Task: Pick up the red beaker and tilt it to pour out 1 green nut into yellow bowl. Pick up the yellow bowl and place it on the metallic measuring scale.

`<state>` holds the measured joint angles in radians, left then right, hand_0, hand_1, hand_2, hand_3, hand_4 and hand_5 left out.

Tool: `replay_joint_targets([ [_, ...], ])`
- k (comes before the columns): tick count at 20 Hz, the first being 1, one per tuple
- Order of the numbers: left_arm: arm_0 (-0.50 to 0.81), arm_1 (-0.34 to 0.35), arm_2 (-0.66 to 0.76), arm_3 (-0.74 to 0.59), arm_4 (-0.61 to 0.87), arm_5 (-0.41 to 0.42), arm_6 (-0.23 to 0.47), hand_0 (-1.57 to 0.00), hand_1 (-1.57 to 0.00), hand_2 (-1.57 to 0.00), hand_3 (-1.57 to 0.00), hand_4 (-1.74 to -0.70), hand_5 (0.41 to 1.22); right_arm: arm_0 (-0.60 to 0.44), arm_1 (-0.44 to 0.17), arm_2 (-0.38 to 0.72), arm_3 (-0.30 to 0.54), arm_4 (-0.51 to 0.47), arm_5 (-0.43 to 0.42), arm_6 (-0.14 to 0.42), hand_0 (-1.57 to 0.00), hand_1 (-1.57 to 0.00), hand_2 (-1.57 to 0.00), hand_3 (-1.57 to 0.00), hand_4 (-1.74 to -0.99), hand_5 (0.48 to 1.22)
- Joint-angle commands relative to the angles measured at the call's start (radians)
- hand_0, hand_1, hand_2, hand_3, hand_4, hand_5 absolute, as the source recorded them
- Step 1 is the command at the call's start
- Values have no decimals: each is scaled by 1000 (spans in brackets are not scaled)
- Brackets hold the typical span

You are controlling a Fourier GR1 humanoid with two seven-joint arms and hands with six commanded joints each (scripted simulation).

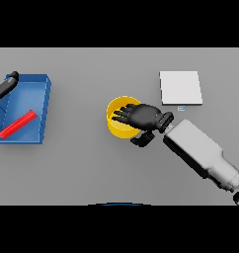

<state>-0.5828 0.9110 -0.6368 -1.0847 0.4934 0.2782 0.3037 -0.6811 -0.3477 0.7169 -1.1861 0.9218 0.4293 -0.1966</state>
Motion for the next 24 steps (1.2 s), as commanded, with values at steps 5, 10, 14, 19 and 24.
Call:
replay_joint_targets([
  [5,-6,-8,-3,5,-4,2,-4,1,1,1,1,-717,688,-42,18,23,41,2,62,-1,1,1,1,1,-1290,746],
  [10,-6,6,10,-1,7,-3,-10,1,1,1,1,-712,689,-31,56,10,60,-15,86,57,-110,-97,-86,-96,-1360,842],
  [14,1,7,5,-15,8,0,1,1,1,1,1,-719,692,-42,41,20,74,-10,77,10,-914,-869,-695,-456,-1512,1043],
  [19,-4,9,5,-14,3,5,0,1,1,1,1,-725,698,-44,26,23,72,-16,55,-19,-1356,-1341,-1192,-1041,-1660,1163],
  [24,-11,10,5,-5,4,-11,2,1,1,1,1,-719,695,-40,30,14,60,-25,33,4,-1500,-1496,-1309,-1254,-1714,1202],
])
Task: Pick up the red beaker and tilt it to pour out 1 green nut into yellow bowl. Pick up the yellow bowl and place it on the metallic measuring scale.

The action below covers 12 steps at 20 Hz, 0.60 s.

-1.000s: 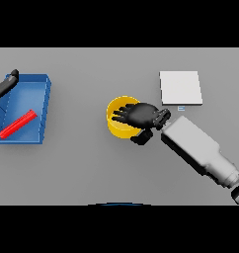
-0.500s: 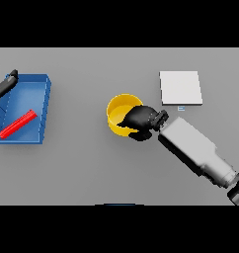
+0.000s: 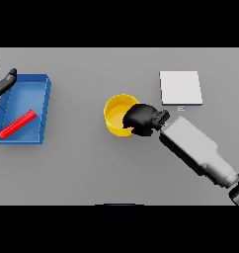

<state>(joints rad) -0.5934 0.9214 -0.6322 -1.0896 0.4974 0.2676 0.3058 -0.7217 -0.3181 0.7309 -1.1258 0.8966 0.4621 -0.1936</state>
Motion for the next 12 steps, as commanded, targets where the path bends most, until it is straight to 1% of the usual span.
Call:
replay_joint_targets([
  [1,2,-3,-4,-12,0,3,4,1,1,1,1,-717,693,4,-9,-4,-10,-6,2,-11,-1515,-1511,-1314,-1285,-1720,1206],
  [3,4,-3,1,-8,6,0,-2,1,1,1,1,-717,695,-7,-14,-20,-14,-17,10,-6,-1535,-1532,-1327,-1323,-1727,1211],
  [4,17,5,1,-16,4,7,-11,1,1,1,1,-717,696,-12,-29,-36,-31,-31,27,-9,-1542,-1540,-1331,-1340,-1730,1213],
  [6,13,-4,-1,-10,2,11,-3,1,1,1,1,-723,694,-2,-44,-61,-73,-55,59,17,-1553,-1551,-1344,-1317,-1734,1216],
  [7,-1,-4,-2,-9,-1,13,13,1,1,1,1,-724,693,-4,-56,-70,-82,-59,58,12,-1556,-1555,-1389,-1284,-1735,1217],
  [8,-2,2,-1,-10,-2,10,17,1,1,1,1,-724,693,-2,-79,-86,-126,-71,79,22,-1559,-1558,-1414,-1252,-1737,1218],
  [9,-1,1,-3,-9,-4,10,14,1,1,1,1,-723,692,0,-96,-99,-147,-77,85,22,-1562,-1561,-1429,-1228,-1737,1218],
  [10,7,5,-1,-6,-2,5,6,1,1,1,1,-722,688,2,-109,-115,-170,-85,93,34,-1563,-1563,-1432,-1208,-1738,1219],
  [11,3,1,-5,-5,-6,-1,3,1,1,1,1,-717,686,-6,-103,-125,-165,-77,80,63,-1565,-1565,-1426,-1194,-1739,1219],
  [12,-3,-3,-10,-11,-9,5,12,1,1,1,1,-714,686,-6,-106,-134,-170,-73,71,83,-1566,-1566,-1455,-1180,-1739,1220],
])
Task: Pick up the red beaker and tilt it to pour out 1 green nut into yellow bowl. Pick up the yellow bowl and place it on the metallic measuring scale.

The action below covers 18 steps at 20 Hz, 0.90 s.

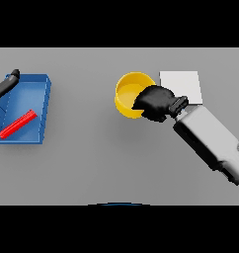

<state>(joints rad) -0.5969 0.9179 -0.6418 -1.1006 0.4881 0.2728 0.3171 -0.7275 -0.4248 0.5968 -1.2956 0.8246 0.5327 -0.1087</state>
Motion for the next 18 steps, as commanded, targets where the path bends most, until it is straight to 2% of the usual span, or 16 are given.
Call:
replay_joint_targets([
  [1,10,9,3,-4,0,1,-10,1,1,1,1,-714,686,6,-11,-6,-11,-2,1,1,-1567,-1567,-1478,-1170,-1740,1220],
  [4,3,1,7,14,2,-3,-9,1,1,1,1,-720,688,30,-52,-23,-58,-6,6,-5,-1561,-1569,-1524,-1161,-1740,1220],
  [6,12,15,10,-13,8,1,-8,1,1,1,1,-723,698,23,-69,-48,-48,-1,-12,11,-1565,-1570,-1513,-1155,-1741,1220],
  [8,8,9,9,-9,8,1,-2,1,1,1,1,-727,710,14,-96,-69,-21,-1,-39,-19,-1567,-1570,-1527,-1151,-1741,1221],
  [9,11,12,10,-11,9,-2,-9,1,1,1,1,-729,715,17,-98,-77,-5,2,-59,-13,-1568,-1570,-1536,-1153,-1741,1221],
  [12,9,21,5,-31,7,11,24,1,1,1,1,-729,720,4,-100,-103,63,4,-92,-9,-1569,-1571,-1530,-1151,-1741,1221],
  [15,22,23,4,-51,15,19,40,1,1,1,1,-737,730,-14,-115,-122,153,17,-143,-26,-1570,-1571,-1540,-1143,-1741,1221],
  [16,27,27,8,-55,17,22,33,1,1,1,1,-739,734,-13,-123,-129,160,12,-149,-37,-1570,-1571,-1546,-1146,-1741,1221],
  [18,25,27,5,-53,15,20,38,1,1,1,1,-732,735,-30,-123,-145,238,21,-185,-41,-1571,-1571,-1542,-1150,-1741,1221],
])
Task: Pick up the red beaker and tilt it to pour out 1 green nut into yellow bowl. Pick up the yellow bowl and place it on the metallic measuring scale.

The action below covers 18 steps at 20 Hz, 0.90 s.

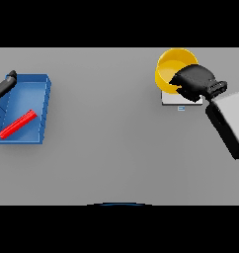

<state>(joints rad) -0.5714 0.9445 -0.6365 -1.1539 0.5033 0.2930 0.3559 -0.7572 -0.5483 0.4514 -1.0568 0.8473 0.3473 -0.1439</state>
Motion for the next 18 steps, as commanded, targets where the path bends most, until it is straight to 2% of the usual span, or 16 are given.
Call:
replay_joint_targets([
  [1,-6,0,-4,-5,-3,3,12,1,1,1,1,-727,734,-10,8,-3,32,1,-6,2,-1571,-1571,-1537,-1147,-1741,1221],
  [4,1,12,-2,-4,-1,-5,20,1,1,1,1,-720,720,-22,22,-14,147,16,-68,-31,-1571,-1571,-1487,-1195,-1741,1221],
  [5,-7,12,1,-1,0,-7,22,1,1,1,1,-722,717,-34,33,-19,185,19,-77,-21,-1571,-1571,-1474,-1235,-1741,1221],
  [7,2,13,2,-9,1,-2,6,1,1,1,1,-726,713,-41,35,-31,232,14,-86,-36,-1571,-1571,-1451,-1295,-1741,1221],
  [8,-4,10,-2,-5,-2,-4,20,1,1,1,1,-725,712,-46,43,-39,259,8,-86,-37,-1571,-1571,-1439,-1318,-1741,1221],
  [12,8,10,2,-7,5,-6,7,1,1,1,1,-729,714,-55,60,-55,320,-5,-83,-56,-1548,-1571,-1393,-1407,-1741,1221],
  [13,8,3,1,3,5,-4,10,1,1,1,1,-729,713,-59,71,-58,326,-7,-80,-36,-1528,-1571,-1382,-1440,-1741,1221],
  [15,-1,3,-5,4,-4,-3,22,1,1,1,1,-727,712,-62,79,-62,345,-8,-72,-43,-1417,-1571,-1363,-1487,-1741,1221],
  [17,-3,-3,-12,-6,-9,2,26,1,1,1,1,-727,715,-69,76,-65,359,-7,-61,-55,-1397,-1571,-1385,-1363,-1741,1221],
  [18,-5,-6,-6,5,-3,-2,21,1,1,1,1,-729,717,-73,78,-71,362,-11,-52,-46,-1332,-1459,-1423,-1198,-1741,1221],
])
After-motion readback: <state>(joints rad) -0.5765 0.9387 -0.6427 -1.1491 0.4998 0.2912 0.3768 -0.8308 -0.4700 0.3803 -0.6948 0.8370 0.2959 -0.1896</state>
